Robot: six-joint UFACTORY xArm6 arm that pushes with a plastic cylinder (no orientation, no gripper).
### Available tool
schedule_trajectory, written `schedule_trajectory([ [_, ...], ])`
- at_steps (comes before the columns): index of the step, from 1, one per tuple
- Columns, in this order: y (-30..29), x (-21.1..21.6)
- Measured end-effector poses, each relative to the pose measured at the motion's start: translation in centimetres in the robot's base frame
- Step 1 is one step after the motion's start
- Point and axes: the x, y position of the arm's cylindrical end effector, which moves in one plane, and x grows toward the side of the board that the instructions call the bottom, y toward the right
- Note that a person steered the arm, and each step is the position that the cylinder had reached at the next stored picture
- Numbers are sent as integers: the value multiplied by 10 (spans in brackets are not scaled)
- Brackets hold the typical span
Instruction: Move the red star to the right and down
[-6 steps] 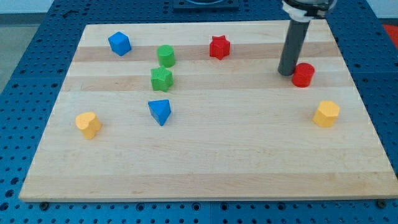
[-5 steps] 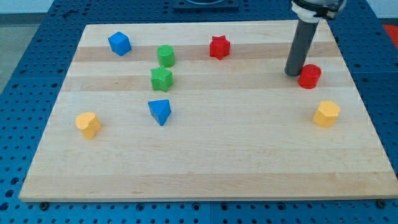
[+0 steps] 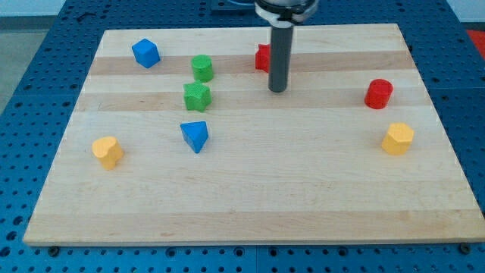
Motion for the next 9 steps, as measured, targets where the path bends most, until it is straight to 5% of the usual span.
schedule_trajectory([
  [3,-69,-53],
  [4,-57,-75],
  [7,110,-74],
  [9,108,-95],
])
